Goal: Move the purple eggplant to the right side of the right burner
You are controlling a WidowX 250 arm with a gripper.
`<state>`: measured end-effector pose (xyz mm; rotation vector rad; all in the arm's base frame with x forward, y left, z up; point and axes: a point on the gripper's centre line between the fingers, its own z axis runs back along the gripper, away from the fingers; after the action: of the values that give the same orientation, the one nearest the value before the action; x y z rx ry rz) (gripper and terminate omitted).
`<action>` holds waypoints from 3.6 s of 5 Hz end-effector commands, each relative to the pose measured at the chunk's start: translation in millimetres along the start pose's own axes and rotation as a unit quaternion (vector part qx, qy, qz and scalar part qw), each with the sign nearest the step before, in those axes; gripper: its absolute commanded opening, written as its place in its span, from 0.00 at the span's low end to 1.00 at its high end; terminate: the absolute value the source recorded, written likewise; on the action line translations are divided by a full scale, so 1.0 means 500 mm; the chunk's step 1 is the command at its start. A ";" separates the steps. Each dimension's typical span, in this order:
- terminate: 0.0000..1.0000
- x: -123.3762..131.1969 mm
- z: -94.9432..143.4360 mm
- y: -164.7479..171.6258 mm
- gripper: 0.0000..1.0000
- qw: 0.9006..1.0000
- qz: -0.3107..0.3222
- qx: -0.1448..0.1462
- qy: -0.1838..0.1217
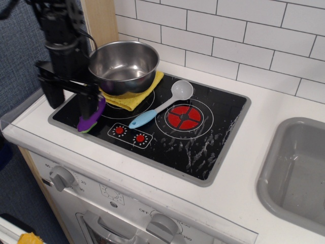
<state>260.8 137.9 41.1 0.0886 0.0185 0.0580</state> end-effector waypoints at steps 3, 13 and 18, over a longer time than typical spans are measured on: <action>0.00 0.038 -0.043 0.007 1.00 0.999 0.032 0.001 0.015; 0.00 0.068 0.200 -0.231 0.00 0.989 -0.120 -0.015 -0.082; 0.00 0.168 0.031 -0.349 0.00 0.987 -0.151 -0.052 -0.008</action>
<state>355.1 -27.9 24.3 -0.0207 0.0636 -0.2369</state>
